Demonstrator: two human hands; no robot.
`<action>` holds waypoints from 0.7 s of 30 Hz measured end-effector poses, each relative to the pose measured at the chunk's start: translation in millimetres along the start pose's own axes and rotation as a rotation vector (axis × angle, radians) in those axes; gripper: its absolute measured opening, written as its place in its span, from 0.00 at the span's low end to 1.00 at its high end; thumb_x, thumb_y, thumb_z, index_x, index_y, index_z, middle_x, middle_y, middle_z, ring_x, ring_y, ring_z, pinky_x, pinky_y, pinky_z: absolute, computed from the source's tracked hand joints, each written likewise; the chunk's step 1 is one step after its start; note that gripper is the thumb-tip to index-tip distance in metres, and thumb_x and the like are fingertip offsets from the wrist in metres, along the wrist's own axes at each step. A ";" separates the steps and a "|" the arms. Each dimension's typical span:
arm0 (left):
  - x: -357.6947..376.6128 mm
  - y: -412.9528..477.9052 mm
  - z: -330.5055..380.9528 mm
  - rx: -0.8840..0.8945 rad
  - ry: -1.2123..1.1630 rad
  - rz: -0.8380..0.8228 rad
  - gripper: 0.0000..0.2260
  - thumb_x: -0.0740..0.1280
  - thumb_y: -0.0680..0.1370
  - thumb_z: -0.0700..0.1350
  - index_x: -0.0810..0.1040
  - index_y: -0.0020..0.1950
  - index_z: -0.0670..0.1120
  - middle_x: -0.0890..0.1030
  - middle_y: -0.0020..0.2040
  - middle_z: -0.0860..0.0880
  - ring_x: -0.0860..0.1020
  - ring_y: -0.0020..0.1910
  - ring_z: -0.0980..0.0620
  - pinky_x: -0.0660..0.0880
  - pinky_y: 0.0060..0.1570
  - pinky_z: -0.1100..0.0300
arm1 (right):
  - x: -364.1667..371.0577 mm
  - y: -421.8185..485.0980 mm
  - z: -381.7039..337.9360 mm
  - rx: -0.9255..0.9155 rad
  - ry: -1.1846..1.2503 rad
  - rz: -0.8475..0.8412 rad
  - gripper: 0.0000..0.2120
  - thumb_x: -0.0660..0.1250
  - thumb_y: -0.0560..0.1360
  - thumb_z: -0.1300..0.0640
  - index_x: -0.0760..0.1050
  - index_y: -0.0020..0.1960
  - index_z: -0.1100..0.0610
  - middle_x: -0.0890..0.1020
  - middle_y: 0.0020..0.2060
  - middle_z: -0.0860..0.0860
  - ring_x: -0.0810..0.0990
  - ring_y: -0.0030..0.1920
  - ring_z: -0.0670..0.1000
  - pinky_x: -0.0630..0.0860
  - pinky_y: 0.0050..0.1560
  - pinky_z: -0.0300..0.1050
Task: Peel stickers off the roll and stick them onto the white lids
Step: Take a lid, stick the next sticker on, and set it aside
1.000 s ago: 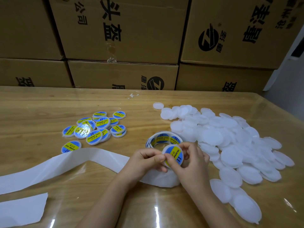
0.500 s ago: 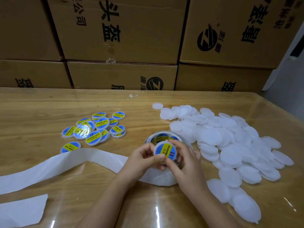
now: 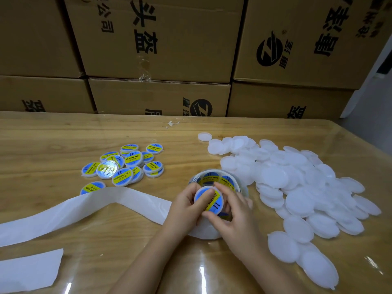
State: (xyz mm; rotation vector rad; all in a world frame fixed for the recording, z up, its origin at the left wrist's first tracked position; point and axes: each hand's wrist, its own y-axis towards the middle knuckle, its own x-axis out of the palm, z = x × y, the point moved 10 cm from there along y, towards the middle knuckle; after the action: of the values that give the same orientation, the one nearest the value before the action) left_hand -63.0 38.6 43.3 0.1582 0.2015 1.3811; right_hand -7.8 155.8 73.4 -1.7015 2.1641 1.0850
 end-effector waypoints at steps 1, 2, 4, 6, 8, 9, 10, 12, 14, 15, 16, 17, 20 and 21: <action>-1.2 -0.1 -0.3 0.009 0.026 0.008 0.14 0.67 0.71 0.53 0.69 0.35 0.46 0.71 0.28 0.56 0.68 0.30 0.58 0.67 0.31 0.67 | 0.7 -0.5 -2.8 -0.021 0.003 0.000 0.26 0.74 0.68 0.49 0.72 0.64 0.48 0.71 0.46 0.33 0.63 0.56 0.27 0.71 0.58 0.51; -2.0 0.0 0.0 0.019 0.046 0.010 0.13 0.66 0.71 0.53 0.69 0.35 0.46 0.71 0.28 0.57 0.69 0.30 0.59 0.67 0.32 0.68 | 1.6 -0.7 -4.4 -0.034 0.013 -0.003 0.25 0.74 0.68 0.49 0.72 0.64 0.46 0.71 0.48 0.32 0.62 0.56 0.25 0.72 0.58 0.53; -2.7 -0.4 0.3 0.039 0.081 0.007 0.14 0.66 0.72 0.54 0.69 0.35 0.46 0.71 0.29 0.58 0.69 0.31 0.60 0.67 0.33 0.68 | 4.1 -1.1 0.3 -0.011 0.060 -0.020 0.24 0.74 0.71 0.52 0.68 0.61 0.38 0.73 0.47 0.33 0.64 0.57 0.30 0.71 0.60 0.48; -3.4 -0.9 1.5 0.061 0.117 0.015 0.18 0.66 0.72 0.58 0.69 0.35 0.44 0.70 0.29 0.57 0.69 0.31 0.59 0.67 0.33 0.67 | 5.7 -1.4 10.2 0.055 0.124 -0.032 0.23 0.72 0.72 0.54 0.67 0.57 0.33 0.75 0.41 0.38 0.68 0.52 0.39 0.68 0.55 0.37; -3.4 -1.3 3.2 0.080 0.137 0.024 0.22 0.64 0.70 0.62 0.68 0.35 0.43 0.70 0.30 0.55 0.69 0.32 0.58 0.67 0.34 0.64 | 4.9 -1.3 16.0 0.089 0.183 -0.025 0.20 0.71 0.74 0.56 0.70 0.54 0.33 0.75 0.35 0.43 0.70 0.49 0.44 0.69 0.53 0.39; -2.9 -1.1 3.6 0.084 0.139 0.026 0.22 0.63 0.71 0.62 0.68 0.35 0.42 0.70 0.30 0.55 0.69 0.32 0.58 0.67 0.34 0.63 | 3.4 -1.2 16.0 0.090 0.205 -0.015 0.18 0.69 0.74 0.56 0.71 0.53 0.34 0.75 0.34 0.44 0.71 0.48 0.46 0.71 0.54 0.43; -2.8 -1.0 4.1 0.085 0.139 0.029 0.21 0.63 0.72 0.60 0.68 0.35 0.43 0.70 0.30 0.55 0.68 0.32 0.58 0.67 0.34 0.63 | 2.4 -1.0 15.6 0.088 0.222 -0.008 0.16 0.68 0.75 0.55 0.72 0.53 0.35 0.77 0.35 0.45 0.72 0.49 0.48 0.72 0.55 0.46; -1.8 -1.0 5.2 0.088 0.144 0.033 0.17 0.63 0.74 0.56 0.67 0.33 0.45 0.69 0.28 0.57 0.67 0.31 0.59 0.66 0.33 0.65 | 2.6 -0.6 16.6 0.090 0.248 -0.002 0.12 0.65 0.76 0.53 0.73 0.53 0.36 0.81 0.42 0.41 0.73 0.55 0.49 0.73 0.57 0.49; -0.6 -1.7 7.5 0.097 0.172 0.031 0.15 0.62 0.75 0.54 0.66 0.32 0.48 0.69 0.27 0.58 0.66 0.29 0.61 0.65 0.32 0.67 | 2.8 -0.4 18.3 0.084 0.230 0.002 0.09 0.61 0.76 0.48 0.73 0.54 0.36 0.79 0.49 0.31 0.70 0.59 0.46 0.73 0.56 0.42; -0.2 -2.2 8.7 0.106 0.192 0.030 0.14 0.62 0.75 0.54 0.66 0.32 0.49 0.69 0.27 0.59 0.66 0.29 0.62 0.64 0.32 0.68 | 2.0 -0.6 19.1 0.080 0.213 0.010 0.09 0.59 0.74 0.45 0.74 0.53 0.36 0.78 0.50 0.29 0.70 0.58 0.44 0.72 0.55 0.37; 0.4 -2.9 9.7 0.114 0.214 0.025 0.14 0.61 0.75 0.54 0.65 0.32 0.50 0.69 0.27 0.59 0.67 0.29 0.62 0.64 0.32 0.69 | 0.5 -0.8 19.6 0.072 0.203 0.024 0.10 0.58 0.73 0.42 0.74 0.53 0.37 0.79 0.48 0.31 0.70 0.57 0.43 0.70 0.53 0.33; 1.3 -3.6 10.5 0.123 0.233 0.018 0.14 0.61 0.75 0.54 0.65 0.32 0.50 0.69 0.27 0.59 0.67 0.29 0.62 0.64 0.32 0.68 | -1.0 -0.9 19.6 0.064 0.196 0.039 0.11 0.58 0.73 0.41 0.74 0.52 0.37 0.81 0.44 0.35 0.70 0.55 0.42 0.68 0.52 0.29; 3.8 -4.8 12.9 0.151 0.303 0.002 0.16 0.60 0.75 0.55 0.63 0.33 0.47 0.65 0.28 0.57 0.64 0.30 0.60 0.63 0.32 0.63 | -2.2 0.6 18.2 0.060 0.186 0.061 0.06 0.60 0.76 0.41 0.73 0.48 0.40 0.83 0.35 0.47 0.71 0.49 0.39 0.62 0.50 0.26; 4.6 -5.1 13.8 0.162 0.323 0.000 0.16 0.60 0.75 0.55 0.63 0.33 0.47 0.64 0.28 0.56 0.63 0.30 0.59 0.63 0.32 0.61 | -2.2 1.2 17.3 0.056 0.181 0.062 0.04 0.62 0.76 0.42 0.73 0.48 0.41 0.83 0.33 0.48 0.71 0.47 0.39 0.61 0.50 0.27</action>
State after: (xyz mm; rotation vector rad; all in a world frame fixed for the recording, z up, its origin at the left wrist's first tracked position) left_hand -54.2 42.3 55.3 0.0679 0.5833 1.3853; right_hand -13.0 168.6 62.7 -1.7809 2.3465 0.9073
